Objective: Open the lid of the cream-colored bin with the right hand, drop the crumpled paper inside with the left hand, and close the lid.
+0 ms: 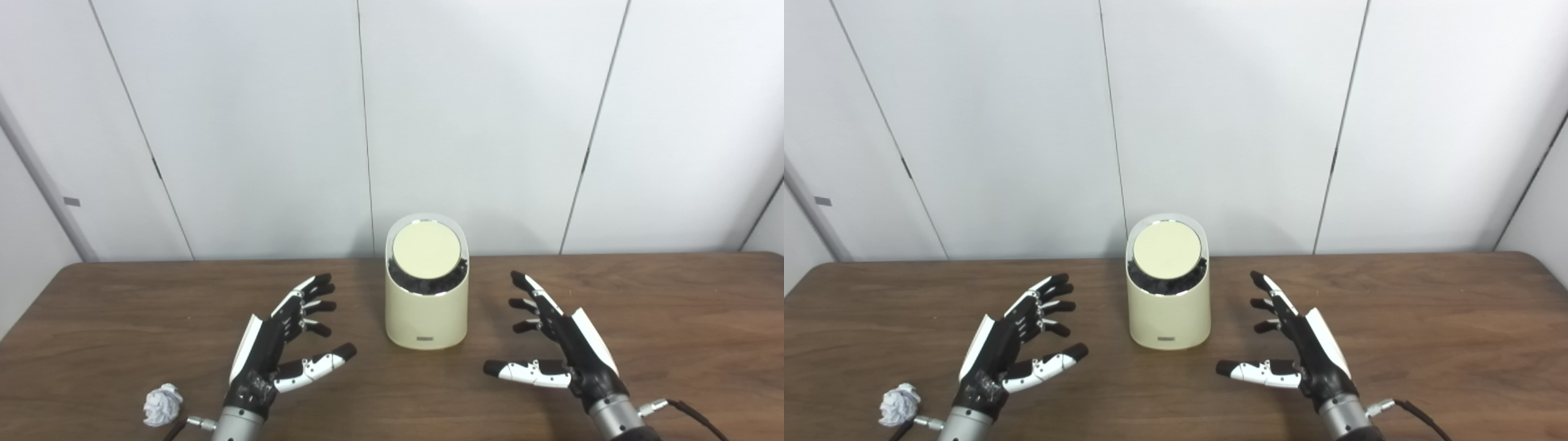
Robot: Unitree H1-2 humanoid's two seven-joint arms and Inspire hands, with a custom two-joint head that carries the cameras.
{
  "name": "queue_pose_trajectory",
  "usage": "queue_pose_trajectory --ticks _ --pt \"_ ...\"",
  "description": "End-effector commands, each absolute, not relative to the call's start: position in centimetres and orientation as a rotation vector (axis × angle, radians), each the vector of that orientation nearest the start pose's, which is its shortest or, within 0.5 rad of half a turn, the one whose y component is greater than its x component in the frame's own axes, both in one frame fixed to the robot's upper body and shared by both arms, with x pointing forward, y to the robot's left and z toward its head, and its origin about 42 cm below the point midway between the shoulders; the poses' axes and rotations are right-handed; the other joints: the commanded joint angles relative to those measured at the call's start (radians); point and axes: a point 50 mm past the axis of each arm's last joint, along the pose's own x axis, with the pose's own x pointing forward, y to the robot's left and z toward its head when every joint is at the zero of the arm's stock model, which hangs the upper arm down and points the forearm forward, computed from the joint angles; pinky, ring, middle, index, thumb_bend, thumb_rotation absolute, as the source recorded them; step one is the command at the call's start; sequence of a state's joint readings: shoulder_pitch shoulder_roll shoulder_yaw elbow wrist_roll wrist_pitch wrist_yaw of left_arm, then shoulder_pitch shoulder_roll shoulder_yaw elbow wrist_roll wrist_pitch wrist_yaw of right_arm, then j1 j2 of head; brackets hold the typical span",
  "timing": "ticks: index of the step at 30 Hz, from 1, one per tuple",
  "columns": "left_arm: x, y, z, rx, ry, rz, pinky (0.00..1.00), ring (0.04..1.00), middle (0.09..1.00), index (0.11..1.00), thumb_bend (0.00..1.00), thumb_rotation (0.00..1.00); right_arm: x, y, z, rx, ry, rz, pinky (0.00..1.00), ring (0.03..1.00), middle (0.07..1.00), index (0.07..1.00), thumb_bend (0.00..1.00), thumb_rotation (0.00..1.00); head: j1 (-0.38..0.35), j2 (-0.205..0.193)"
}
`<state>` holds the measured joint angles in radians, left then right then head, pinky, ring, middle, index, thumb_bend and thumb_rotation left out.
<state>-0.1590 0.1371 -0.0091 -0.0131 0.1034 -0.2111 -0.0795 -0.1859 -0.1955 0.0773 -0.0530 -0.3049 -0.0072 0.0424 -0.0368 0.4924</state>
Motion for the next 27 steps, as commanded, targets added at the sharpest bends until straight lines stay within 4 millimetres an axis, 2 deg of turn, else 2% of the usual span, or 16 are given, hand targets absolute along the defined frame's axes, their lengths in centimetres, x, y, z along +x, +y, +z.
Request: queue_pose_trajectory --ticks 1,8,20,22,24,27 --pt "33.8 22.9 18.1 0.246 -0.449 -0.135 0.59 0.764 0.846 0.878 0.72 0.17 34.7 -23.3 18.4 -0.51 -0.312 0.115 0.69 0.851 0.941 0.956 0.86 0.33 0.0 0.002" --pt "33.8 23.0 18.2 0.252 -0.452 -0.133 0.6 0.761 0.845 0.88 0.72 0.2 34.8 -23.3 18.6 -0.515 -0.31 0.114 0.68 0.85 0.94 0.956 0.87 0.34 -0.002 0.001" --pt "33.9 23.0 18.1 0.247 -0.458 -0.131 0.62 0.762 0.844 0.903 0.71 0.16 34.9 -23.0 18.7 -0.509 -0.327 0.097 0.68 0.838 0.927 0.938 0.86 0.34 -0.005 -0.004" --pt "34.0 23.0 18.1 0.249 -0.458 -0.13 0.62 0.76 0.844 0.904 0.71 0.17 35.4 -22.7 19.2 -0.514 -0.355 0.089 0.68 0.833 0.919 0.93 0.84 0.36 -0.005 -0.007" --pt "34.1 23.0 18.0 0.246 -0.459 -0.132 0.62 0.76 0.846 0.905 0.71 0.17 36.1 -22.4 19.9 -0.521 -0.378 0.089 0.7 0.829 0.91 0.923 0.84 0.43 -0.004 -0.009" --pt "34.1 23.0 18.0 0.241 -0.46 -0.133 0.62 0.759 0.845 0.903 0.71 0.16 37.1 -21.8 21.2 -0.528 -0.397 0.091 0.71 0.832 0.916 0.928 0.83 0.43 -0.002 -0.011"
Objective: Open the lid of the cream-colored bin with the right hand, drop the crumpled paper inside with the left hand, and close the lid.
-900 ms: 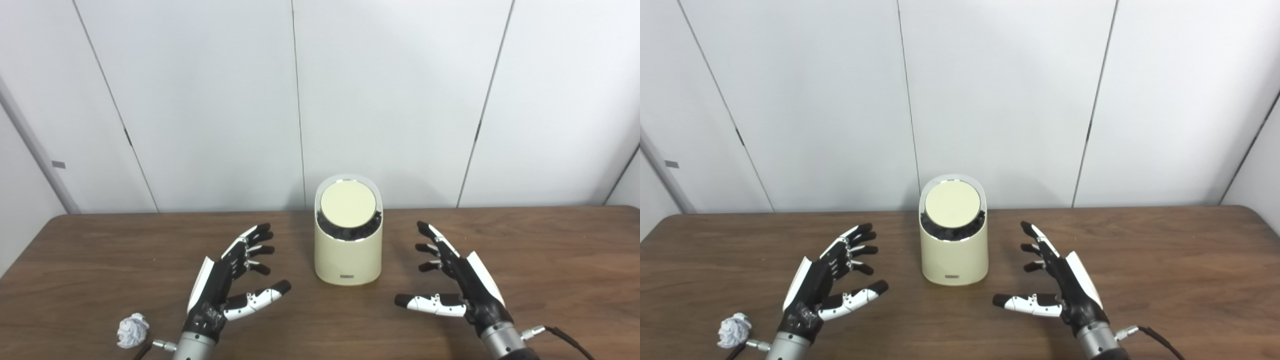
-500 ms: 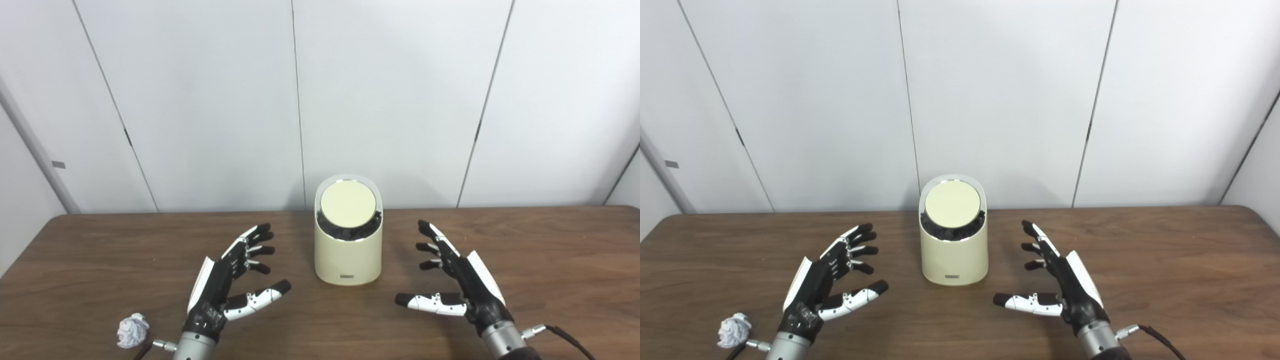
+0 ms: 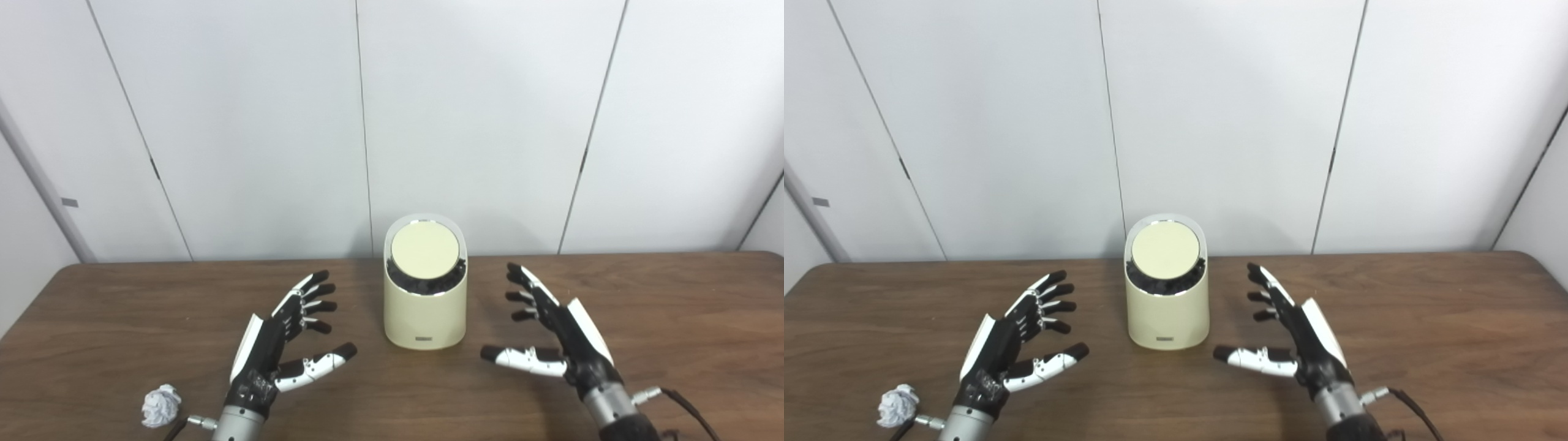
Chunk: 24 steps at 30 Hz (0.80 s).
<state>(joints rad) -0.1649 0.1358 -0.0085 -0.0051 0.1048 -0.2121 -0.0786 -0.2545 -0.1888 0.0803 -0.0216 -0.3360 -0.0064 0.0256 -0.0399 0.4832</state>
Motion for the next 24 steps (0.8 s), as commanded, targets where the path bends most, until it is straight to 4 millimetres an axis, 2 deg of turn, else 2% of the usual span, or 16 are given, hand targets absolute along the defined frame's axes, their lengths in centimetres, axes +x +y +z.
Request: queue_pose_trajectory --ticks 1,11,14,24 --pt "34.2 23.0 18.0 0.243 -0.46 -0.132 0.61 0.758 0.843 0.901 0.71 0.17 37.5 -21.6 21.6 -0.527 -0.405 0.09 0.71 0.831 0.915 0.925 0.82 0.42 0.001 -0.003" --pt "34.1 23.0 18.0 0.246 -0.459 -0.132 0.61 0.757 0.84 0.899 0.72 0.18 39.9 -19.1 25.5 -0.52 -0.432 0.052 0.76 0.89 0.937 0.941 0.83 0.39 0.002 -0.005" --pt "34.0 23.0 18.1 0.246 -0.456 -0.133 0.6 0.753 0.836 0.895 0.72 0.18 40.8 -18.4 26.8 -0.544 -0.456 0.031 0.74 0.881 0.92 0.929 0.83 0.37 0.001 -0.006" --pt "34.0 22.9 18.0 0.242 -0.455 -0.137 0.59 0.747 0.83 0.888 0.72 0.18 42.8 -17.3 29.3 -0.587 -0.46 0.023 0.73 0.87 0.919 0.935 0.83 0.36 0.004 -0.004"
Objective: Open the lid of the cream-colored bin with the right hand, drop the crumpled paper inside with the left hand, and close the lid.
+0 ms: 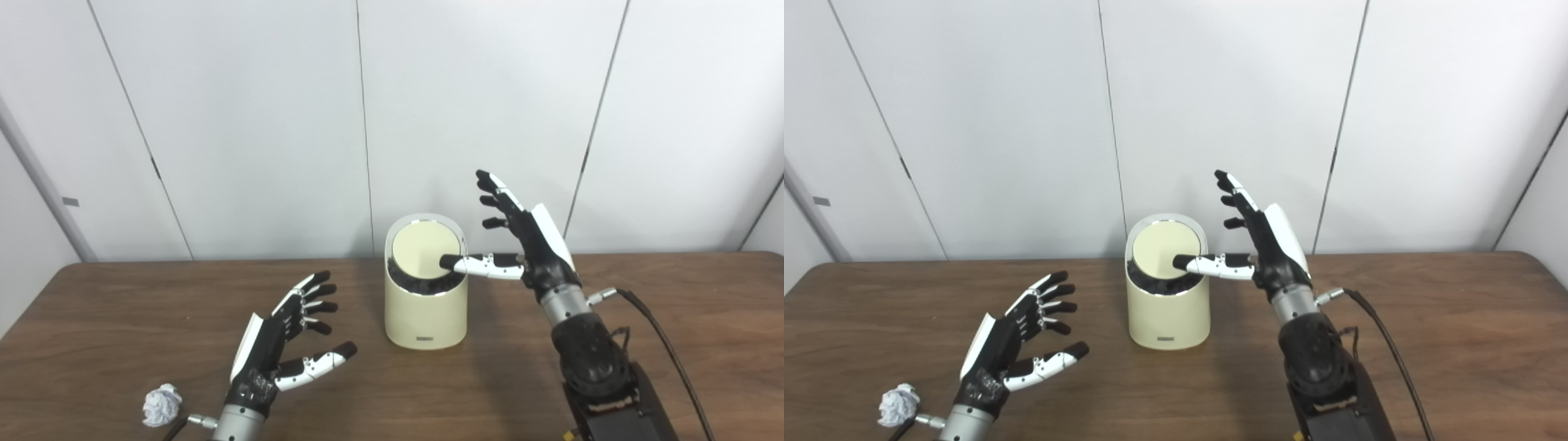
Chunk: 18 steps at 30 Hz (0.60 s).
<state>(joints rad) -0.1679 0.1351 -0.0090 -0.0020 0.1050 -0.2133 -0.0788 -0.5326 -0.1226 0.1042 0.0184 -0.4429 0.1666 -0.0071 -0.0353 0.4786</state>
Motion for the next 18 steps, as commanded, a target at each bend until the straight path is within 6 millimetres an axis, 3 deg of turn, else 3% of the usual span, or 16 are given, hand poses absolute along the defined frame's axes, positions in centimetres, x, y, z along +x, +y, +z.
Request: queue_pose_trajectory --ticks 1,18 --pt "34.0 22.9 18.0 0.24 -0.455 -0.138 0.59 0.747 0.829 0.887 0.72 0.18 43.0 -17.3 29.4 -0.593 -0.459 0.021 0.72 0.863 0.917 0.935 0.83 0.36 0.0 0.0" --pt "34.0 22.7 17.9 0.238 -0.455 -0.138 0.59 0.747 0.825 0.878 0.72 0.17 45.2 -16.4 29.9 -0.639 -0.443 0.013 0.63 0.833 0.907 0.909 0.83 0.33 0.001 0.006"
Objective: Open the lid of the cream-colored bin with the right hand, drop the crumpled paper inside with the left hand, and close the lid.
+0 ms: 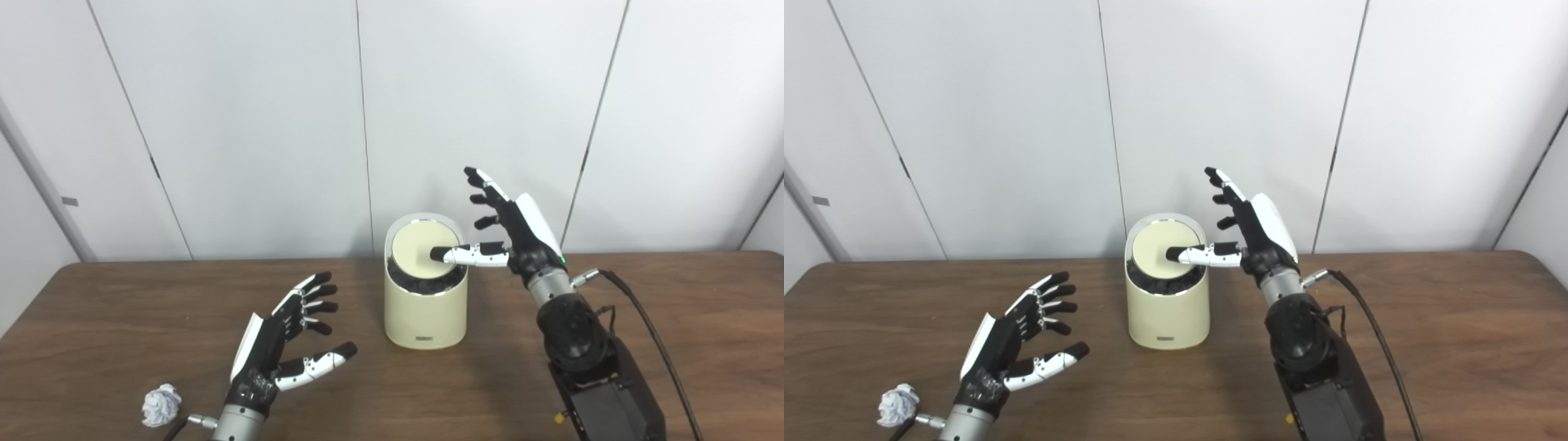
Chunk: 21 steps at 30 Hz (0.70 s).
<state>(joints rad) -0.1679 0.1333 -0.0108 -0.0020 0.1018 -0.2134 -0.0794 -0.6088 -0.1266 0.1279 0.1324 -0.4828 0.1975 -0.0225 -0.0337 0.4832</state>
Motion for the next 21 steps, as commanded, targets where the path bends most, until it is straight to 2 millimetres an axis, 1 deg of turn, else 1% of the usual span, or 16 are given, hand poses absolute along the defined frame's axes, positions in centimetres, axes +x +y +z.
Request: queue_pose_trajectory --ticks 1,7,12,17,21 --pt "33.9 22.7 18.0 0.239 -0.456 -0.137 0.59 0.746 0.824 0.878 0.72 0.16 45.3 -16.4 29.9 -0.639 -0.441 0.015 0.63 0.833 0.907 0.907 0.84 0.32 0.0 0.001" --pt "33.8 22.6 18.0 0.235 -0.454 -0.139 0.59 0.751 0.827 0.882 0.72 0.17 45.7 -16.0 29.8 -0.663 -0.424 0.028 0.65 0.84 0.918 0.909 0.84 0.33 0.005 0.004" --pt "33.7 22.6 18.0 0.236 -0.456 -0.141 0.59 0.751 0.828 0.882 0.72 0.17 45.7 -15.7 29.7 -0.685 -0.421 0.032 0.63 0.827 0.908 0.904 0.84 0.33 0.007 0.009" --pt "33.8 22.5 18.0 0.233 -0.455 -0.145 0.6 0.753 0.831 0.882 0.72 0.17 46.0 -15.6 29.3 -0.703 -0.418 0.041 0.64 0.813 0.894 0.901 0.84 0.31 0.007 0.01" --pt "33.7 22.4 18.0 0.23 -0.451 -0.146 0.6 0.754 0.831 0.882 0.72 0.17 46.0 -15.3 29.3 -0.725 -0.42 0.051 0.66 0.825 0.895 0.898 0.84 0.29 0.011 0.014"
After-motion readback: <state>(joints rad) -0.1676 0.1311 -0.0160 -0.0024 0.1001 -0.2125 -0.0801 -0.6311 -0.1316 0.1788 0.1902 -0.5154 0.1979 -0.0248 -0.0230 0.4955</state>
